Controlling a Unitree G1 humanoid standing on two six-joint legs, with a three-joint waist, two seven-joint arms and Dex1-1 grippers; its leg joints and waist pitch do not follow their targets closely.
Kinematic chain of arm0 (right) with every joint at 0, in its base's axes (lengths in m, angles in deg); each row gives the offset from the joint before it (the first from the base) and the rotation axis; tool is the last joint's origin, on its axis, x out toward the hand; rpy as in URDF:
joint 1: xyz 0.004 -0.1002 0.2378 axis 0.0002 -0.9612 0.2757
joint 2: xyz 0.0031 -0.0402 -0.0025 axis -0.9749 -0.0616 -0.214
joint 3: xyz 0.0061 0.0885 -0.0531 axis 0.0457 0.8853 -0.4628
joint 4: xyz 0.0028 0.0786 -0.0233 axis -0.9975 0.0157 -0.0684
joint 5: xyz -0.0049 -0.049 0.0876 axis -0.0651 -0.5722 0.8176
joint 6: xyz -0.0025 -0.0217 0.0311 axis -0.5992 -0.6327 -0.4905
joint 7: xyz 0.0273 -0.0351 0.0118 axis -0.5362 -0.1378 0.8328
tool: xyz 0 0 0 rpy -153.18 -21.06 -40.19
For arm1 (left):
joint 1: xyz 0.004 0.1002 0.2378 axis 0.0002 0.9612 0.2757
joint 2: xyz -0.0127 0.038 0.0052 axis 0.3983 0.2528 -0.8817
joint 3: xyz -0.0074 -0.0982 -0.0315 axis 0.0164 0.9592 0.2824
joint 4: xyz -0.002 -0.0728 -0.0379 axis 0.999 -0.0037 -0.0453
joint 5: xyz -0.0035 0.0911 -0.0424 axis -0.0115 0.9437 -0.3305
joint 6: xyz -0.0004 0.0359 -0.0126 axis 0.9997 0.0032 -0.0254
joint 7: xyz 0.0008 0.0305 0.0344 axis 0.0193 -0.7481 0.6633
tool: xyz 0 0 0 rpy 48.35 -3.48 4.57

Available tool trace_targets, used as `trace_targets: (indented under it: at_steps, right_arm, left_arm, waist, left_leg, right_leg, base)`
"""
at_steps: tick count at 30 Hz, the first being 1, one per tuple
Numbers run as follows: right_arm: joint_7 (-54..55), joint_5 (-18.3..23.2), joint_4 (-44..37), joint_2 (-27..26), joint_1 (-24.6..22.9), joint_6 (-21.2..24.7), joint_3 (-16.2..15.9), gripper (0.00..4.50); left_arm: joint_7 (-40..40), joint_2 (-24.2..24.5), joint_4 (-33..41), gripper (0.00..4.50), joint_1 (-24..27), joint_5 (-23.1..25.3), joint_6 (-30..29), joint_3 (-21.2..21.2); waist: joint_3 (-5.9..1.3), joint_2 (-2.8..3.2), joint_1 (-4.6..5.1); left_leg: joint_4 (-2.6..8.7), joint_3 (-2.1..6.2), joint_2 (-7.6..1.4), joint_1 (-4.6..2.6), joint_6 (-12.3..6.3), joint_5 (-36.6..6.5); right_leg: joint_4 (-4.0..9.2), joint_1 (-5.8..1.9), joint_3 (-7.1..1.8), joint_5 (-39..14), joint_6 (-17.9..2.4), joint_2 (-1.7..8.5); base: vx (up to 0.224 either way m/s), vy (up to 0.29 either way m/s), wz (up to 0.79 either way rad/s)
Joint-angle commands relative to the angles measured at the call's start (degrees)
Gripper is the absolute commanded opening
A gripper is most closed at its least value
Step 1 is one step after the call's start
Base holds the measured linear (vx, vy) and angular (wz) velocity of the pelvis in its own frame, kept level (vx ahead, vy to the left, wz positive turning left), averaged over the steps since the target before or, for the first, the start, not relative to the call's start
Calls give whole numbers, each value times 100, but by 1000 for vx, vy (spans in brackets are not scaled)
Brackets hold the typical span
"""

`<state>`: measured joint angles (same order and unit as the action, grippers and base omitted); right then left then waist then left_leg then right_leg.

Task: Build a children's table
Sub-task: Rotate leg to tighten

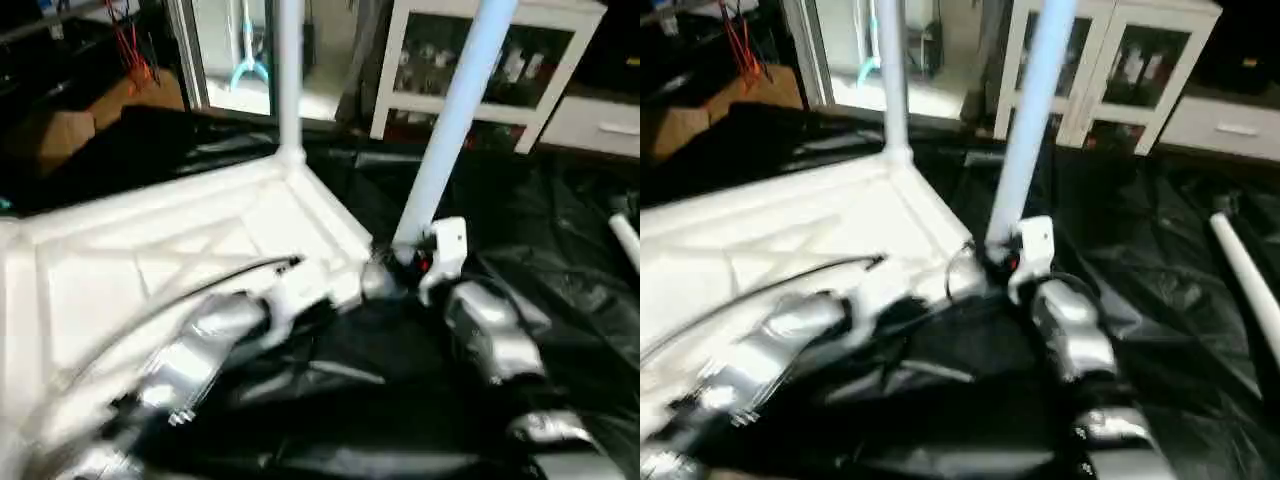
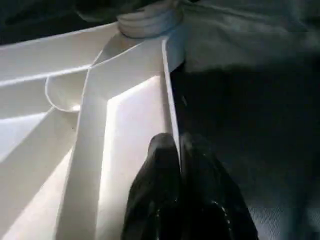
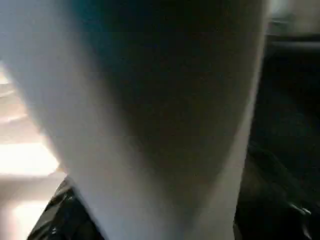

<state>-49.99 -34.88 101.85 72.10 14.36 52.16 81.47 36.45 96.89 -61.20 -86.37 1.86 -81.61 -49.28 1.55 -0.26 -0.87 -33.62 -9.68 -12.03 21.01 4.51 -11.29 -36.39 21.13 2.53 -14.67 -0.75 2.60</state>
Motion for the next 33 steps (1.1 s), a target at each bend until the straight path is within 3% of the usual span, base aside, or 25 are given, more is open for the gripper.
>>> trace_targets:
  at_steps: [1,3,8,14,22,28,31,33]
  right_arm:
    - [-794,161,-252,779,-109,146,219,341]
    - [-1595,387,-540,1176,-258,323,227,341]
    - [-2623,740,-856,1616,-446,683,212,341]
    - [-2973,864,-1097,1647,-598,887,115,302]
    - [-2997,919,-1249,1555,-686,1058,109,245]
    - [-2705,815,-1254,1455,-724,1060,80,232]
    - [-1813,346,-937,1225,-623,795,17,225]
    - [-239,-23,-492,788,-415,739,178,218]
  left_arm:
    - [-917,493,80,0,430,-81,157,-217]
    - [-1160,732,153,0,576,-265,213,-56]
    - [-1377,998,80,0,602,-400,317,47]
    - [-1432,1080,9,0,565,-372,418,-7]
    - [-1464,1111,3,0,529,-337,448,-75]
    - [-1412,1124,2,0,513,-254,372,-107]
    - [-1091,959,16,0,433,-127,-59,-143]
    - [21,359,-257,0,144,62,-917,90]
  waist:
    - [-251,70,-13]
    - [-252,71,-64]
    - [-245,58,-105]
    - [-211,52,-109]
    - [-209,44,-101]
    - [-207,47,-102]
    - [-188,49,-77]
    - [-131,64,-32]
  left_leg:
    - [325,32,-138,-29,-334,-495]
    - [301,15,-141,-31,-477,-352]
    - [294,1,-142,-44,-584,-250]
    - [321,2,-148,-48,-444,-556]
    - [317,0,-138,-45,-341,-571]
    - [312,3,-133,-42,-369,-490]
    - [335,-2,-140,-56,-222,-717]
    - [374,-15,-141,-95,-9,-1017]
  right_leg:
    - [372,-254,-255,1310,-1316,408]
    - [341,-269,-251,1613,-1371,387]
    - [331,-246,-243,1585,-1453,404]
    - [392,-239,-249,815,-1403,434]
    - [401,-225,-261,567,-1385,428]
    - [390,-221,-257,706,-1369,419]
    - [413,-194,-263,264,-1344,431]
    - [486,-132,-275,-475,-1298,435]
  base:
    - [0,0,0]
    - [0,0,0]
    - [0,0,0]
    - [0,0,0]
    - [0,0,0]
    - [0,0,0]
    - [0,0,0]
    - [0,0,0]
